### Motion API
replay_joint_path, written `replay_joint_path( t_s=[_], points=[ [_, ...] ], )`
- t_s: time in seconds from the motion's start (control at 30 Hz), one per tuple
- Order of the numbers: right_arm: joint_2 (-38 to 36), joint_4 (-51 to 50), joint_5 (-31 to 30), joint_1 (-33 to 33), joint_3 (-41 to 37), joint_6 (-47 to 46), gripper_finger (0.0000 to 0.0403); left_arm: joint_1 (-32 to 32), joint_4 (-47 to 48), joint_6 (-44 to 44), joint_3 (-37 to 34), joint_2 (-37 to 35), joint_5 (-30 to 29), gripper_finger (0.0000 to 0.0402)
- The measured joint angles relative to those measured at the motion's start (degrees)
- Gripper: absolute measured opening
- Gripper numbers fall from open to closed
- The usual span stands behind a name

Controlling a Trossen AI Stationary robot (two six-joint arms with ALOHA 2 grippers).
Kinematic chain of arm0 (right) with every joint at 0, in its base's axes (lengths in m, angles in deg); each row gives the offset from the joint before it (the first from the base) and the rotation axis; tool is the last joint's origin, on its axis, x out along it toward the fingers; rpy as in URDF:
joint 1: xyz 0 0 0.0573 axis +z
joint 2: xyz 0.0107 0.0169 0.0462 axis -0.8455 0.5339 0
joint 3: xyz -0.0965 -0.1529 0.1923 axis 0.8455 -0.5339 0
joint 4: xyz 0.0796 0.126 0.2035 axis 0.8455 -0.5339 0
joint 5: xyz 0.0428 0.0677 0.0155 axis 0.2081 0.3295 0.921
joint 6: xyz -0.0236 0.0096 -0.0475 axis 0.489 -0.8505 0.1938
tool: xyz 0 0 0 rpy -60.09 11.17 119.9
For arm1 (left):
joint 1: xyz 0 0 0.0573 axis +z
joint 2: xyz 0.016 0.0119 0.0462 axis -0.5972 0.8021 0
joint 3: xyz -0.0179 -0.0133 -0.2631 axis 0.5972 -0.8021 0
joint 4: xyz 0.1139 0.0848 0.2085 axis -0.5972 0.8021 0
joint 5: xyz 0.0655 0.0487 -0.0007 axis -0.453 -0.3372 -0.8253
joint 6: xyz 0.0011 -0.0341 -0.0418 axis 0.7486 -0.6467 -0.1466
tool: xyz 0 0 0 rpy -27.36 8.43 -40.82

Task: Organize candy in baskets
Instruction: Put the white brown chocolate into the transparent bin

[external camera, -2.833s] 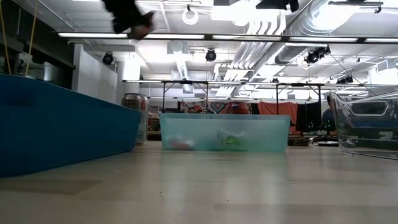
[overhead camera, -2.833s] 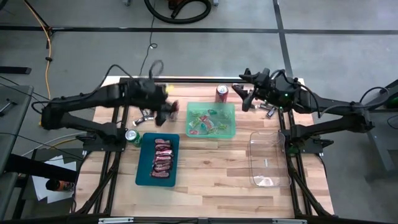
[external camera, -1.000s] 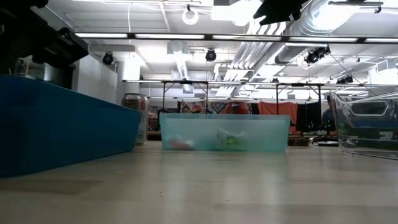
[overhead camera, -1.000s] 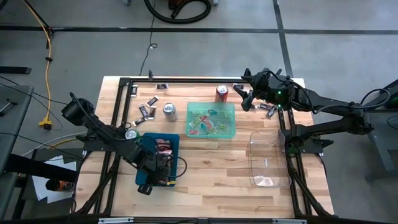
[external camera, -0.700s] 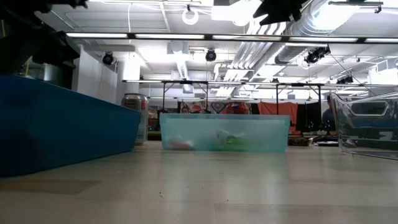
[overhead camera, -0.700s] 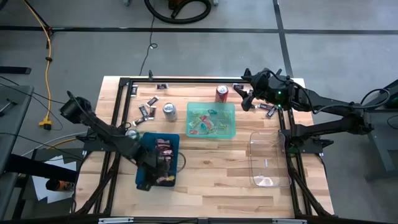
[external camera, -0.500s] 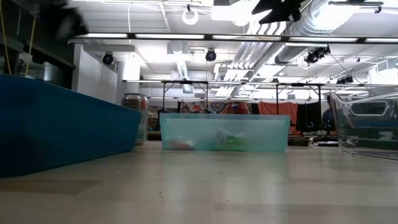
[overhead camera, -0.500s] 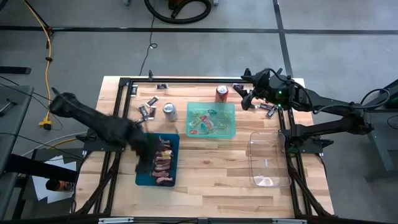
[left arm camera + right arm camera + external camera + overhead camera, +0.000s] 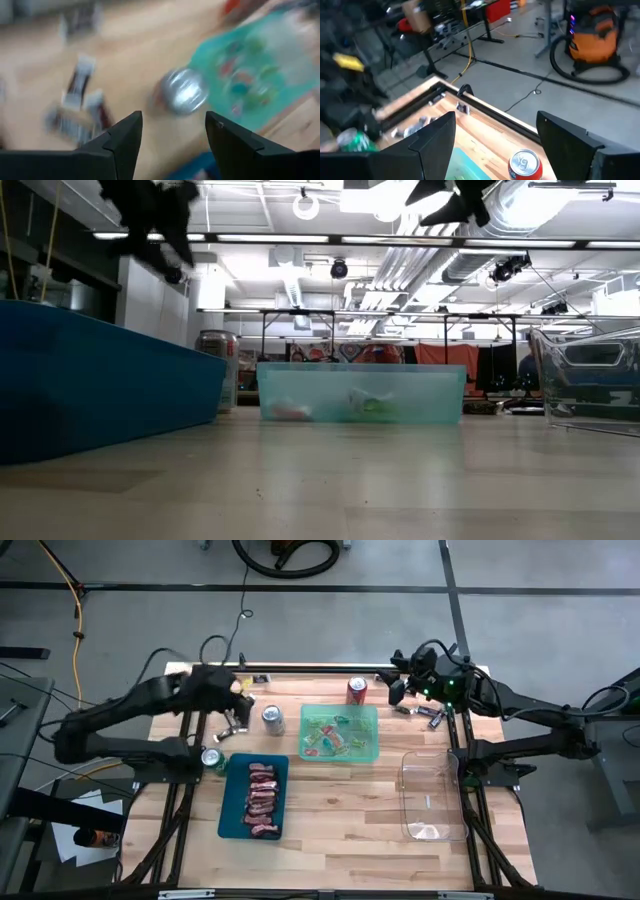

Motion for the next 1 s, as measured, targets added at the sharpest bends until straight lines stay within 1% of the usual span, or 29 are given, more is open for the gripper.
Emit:
replay_joint_path(
  t_s=[0.07, 0.1, 0.13, 0.17, 0.27, 0.33, 0.37, 0.47, 0.57, 0.7, 0.77, 0.83, 0.9, 1.0],
  points=[
    [0.0, -0.02, -0.07, -1.11, 0.0, -4.81, 0.0272, 3.89, 4.26, -2.85, -0.01, 3.14, 5.92, 0.0202],
    [0.0, -0.07, -0.04, -1.7, 0.0, -6.77, 0.0272, 5.05, 5.7, -2.47, -0.01, 4.78, 7.78, 0.0202],
    [0.0, -0.27, -0.04, -2.26, 0.0, -7.7, 0.0272, 5.94, 6.8, -0.7, -0.01, 6.39, 8.3, 0.0202],
    [0.0, -0.72, -0.04, -2.7, 0.0, -7.79, 0.0272, 6.52, 7.48, 1.1, -0.01, 7.92, 7.76, 0.0202],
    [0.02, -2.56, 0.02, -3.48, 0.0, -9.83, 0.0272, 7.57, 8.65, 1.83, -0.01, 11.84, 5.7, 0.0202],
    [0.02, -2.92, 0.0, -4.08, 0.0, -10.14, 0.0272, 8.67, 8.24, 4.78, -0.01, 14.16, 4.85, 0.0202],
    [0.02, -3.49, 0.03, -4.38, 0.0, -10.06, 0.0272, 9.15, 8.77, 4.84, 0.03, 15.23, 4.39, 0.0202],
    [0.16, -4.9, -0.05, -4.62, 0.0, -13.7, 0.0272, 9.74, 8.54, 3.02, 0.03, 18.94, 4.22, 0.0202],
    [0.47, -6.34, -0.53, -4.62, 0.0, -11.32, 0.0272, 10.95, 7.78, 4.02, 0.06, 22.13, 1.01, 0.0202],
    [0.89, -7.71, -0.01, -4.73, -0.02, -12.01, 0.0272, 13.41, 7.41, 3.7, 0.06, 25.98, 0.2, 0.0202],
    [1.13, -8.21, 0.09, -4.97, 0.0, -10.58, 0.0272, 14.88, 5.25, 2.8, -0.38, 27.13, 0.28, 0.0202],
    [1.24, -9.7, 0.09, -4.97, -0.04, -11.4, 0.0272, 16.26, 1.95, 1.57, -1.6, 27.71, 3.58, 0.0202],
    [1.51, -9.2, 0.09, -4.97, -0.02, -11.28, 0.0272, 17.79, -3.36, 0.57, -3.64, 27.85, 4.98, 0.0202],
    [1.88, -10.37, 0.13, -5.08, -0.02, -7.81, 0.0272, 19.64, -7.95, -5.75, -7.06, 27.82, 6.86, 0.0202]
  ],
)
